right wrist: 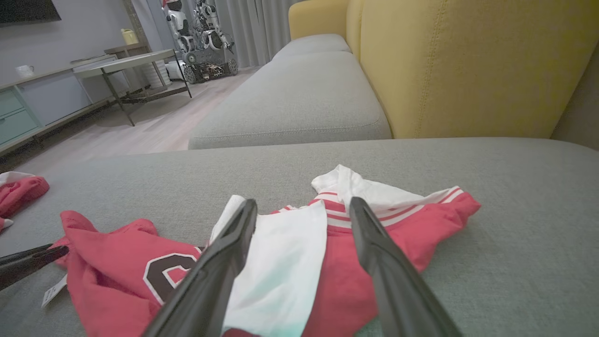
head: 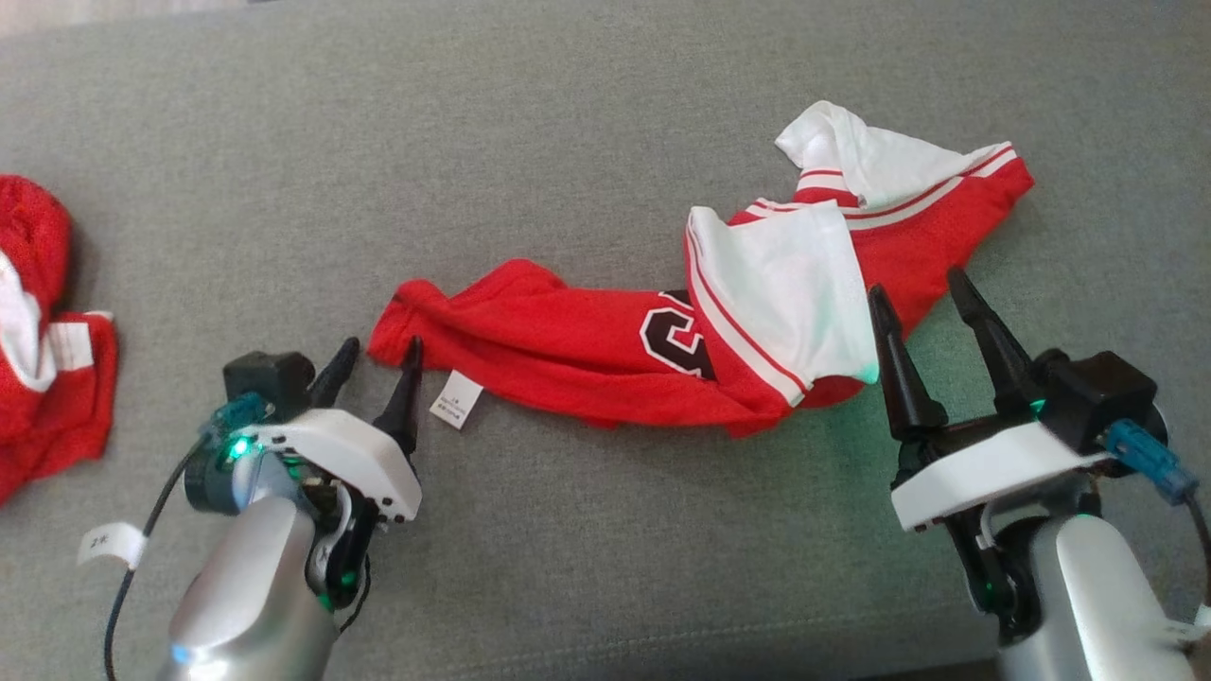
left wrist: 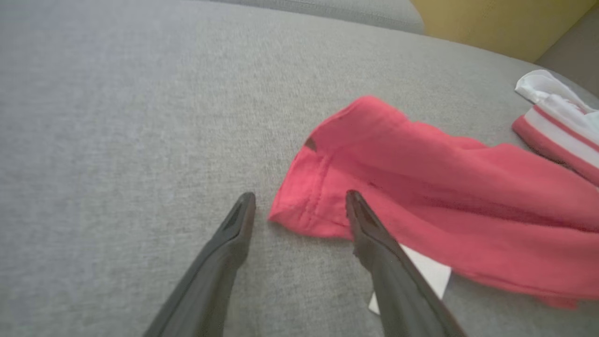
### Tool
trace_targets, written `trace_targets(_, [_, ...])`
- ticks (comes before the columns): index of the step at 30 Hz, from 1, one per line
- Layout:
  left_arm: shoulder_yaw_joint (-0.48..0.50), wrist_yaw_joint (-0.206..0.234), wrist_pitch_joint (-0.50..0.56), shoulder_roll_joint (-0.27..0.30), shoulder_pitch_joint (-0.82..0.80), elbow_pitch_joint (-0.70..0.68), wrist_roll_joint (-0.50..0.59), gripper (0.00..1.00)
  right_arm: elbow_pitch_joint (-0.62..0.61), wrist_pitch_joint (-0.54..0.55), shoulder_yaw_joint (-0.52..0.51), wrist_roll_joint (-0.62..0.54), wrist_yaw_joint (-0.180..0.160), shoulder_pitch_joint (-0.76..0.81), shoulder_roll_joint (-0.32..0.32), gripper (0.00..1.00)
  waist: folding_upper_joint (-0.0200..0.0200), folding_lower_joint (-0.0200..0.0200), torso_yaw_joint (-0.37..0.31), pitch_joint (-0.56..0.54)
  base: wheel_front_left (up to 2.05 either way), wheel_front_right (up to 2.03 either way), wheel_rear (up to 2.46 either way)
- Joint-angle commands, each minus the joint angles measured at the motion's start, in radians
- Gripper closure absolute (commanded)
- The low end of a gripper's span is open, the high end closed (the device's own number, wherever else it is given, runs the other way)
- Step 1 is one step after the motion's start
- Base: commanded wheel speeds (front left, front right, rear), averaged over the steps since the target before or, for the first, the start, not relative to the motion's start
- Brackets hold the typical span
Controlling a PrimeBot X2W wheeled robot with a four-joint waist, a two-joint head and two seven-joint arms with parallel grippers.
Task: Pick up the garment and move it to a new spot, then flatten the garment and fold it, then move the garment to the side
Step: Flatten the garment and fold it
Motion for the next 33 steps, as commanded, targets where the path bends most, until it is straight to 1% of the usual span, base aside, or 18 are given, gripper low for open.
trace_targets(1, [0.032, -0.018, -0.020, 0.009, -0.051, 0.003, -0.017, 0.00, -0.028, -0.014, 0.021, 0.007, -0.001, -0.026, 0.004, 0.00, 0.0000, 0.0000, -0.004, 0.008, 0.00, 0.00, 0.00])
trace_targets(2, [0.031, -0.029, -0.027, 0.003, -0.057, 0.025, -0.026, 0.08, -0.025, -0.016, 0.018, 0.008, -0.001, -0.026, 0.005, 0.00, 0.0000, 0.0000, -0.004, 0.010, 0.00, 0.00, 0.00])
trace_targets(3, [0.027, -0.038, -0.033, 0.000, -0.062, 0.045, -0.029, 0.53, -0.024, -0.017, 0.016, 0.009, -0.001, -0.025, 0.006, 0.00, 0.0000, 0.0000, -0.004, 0.010, 0.00, 0.00, 0.00])
trace_targets(4, [0.024, -0.044, -0.041, -0.002, -0.068, 0.064, -0.032, 0.84, -0.023, -0.018, 0.014, 0.009, -0.001, -0.025, 0.007, 0.00, 0.0000, 0.0000, -0.003, 0.011, 0.00, 0.00, 0.00])
trace_targets(5, [0.023, -0.050, -0.048, -0.005, -0.074, 0.081, -0.036, 1.00, -0.023, -0.018, 0.013, 0.010, -0.001, -0.024, 0.007, 0.00, 0.0000, 0.0000, -0.002, 0.012, 0.00, 0.00, 0.00])
trace_targets(12, [0.010, -0.069, -0.083, -0.017, -0.113, 0.161, -0.045, 1.00, -0.013, -0.015, -0.014, 0.013, -0.001, -0.037, 0.001, 0.00, 0.0000, 0.0000, 0.009, 0.018, 0.00, 0.00, 0.00])
trace_targets(17, [-0.001, -0.076, -0.106, -0.032, -0.140, 0.193, -0.042, 1.00, 0.051, -0.010, -0.061, 0.018, -0.001, -0.072, -0.021, 0.00, 0.0000, 0.0000, 0.037, 0.024, 0.00, 0.00, 0.00])
trace_targets(21, [-0.012, -0.080, -0.116, -0.048, -0.162, 0.201, -0.038, 1.00, 0.134, -0.004, -0.057, 0.034, -0.001, -0.138, -0.047, 0.00, 0.0000, 0.0000, 0.065, 0.042, 0.00, 0.00, 0.00])
trace_targets(27, [-0.030, -0.084, -0.124, -0.069, -0.188, 0.202, -0.033, 1.00, 0.303, 0.020, -0.010, 0.068, -0.001, -0.255, -0.087, 0.00, 0.0000, 0.0000, 0.106, 0.062, 0.00, 0.00, 0.00])
trace_targets(33, [-0.038, -0.087, -0.126, -0.082, -0.198, 0.192, -0.029, 1.00, 0.442, 0.048, 0.031, 0.106, -0.001, -0.346, -0.116, 0.00, 0.0000, 0.0000, 0.128, 0.071, 0.00, 0.00, 0.00])
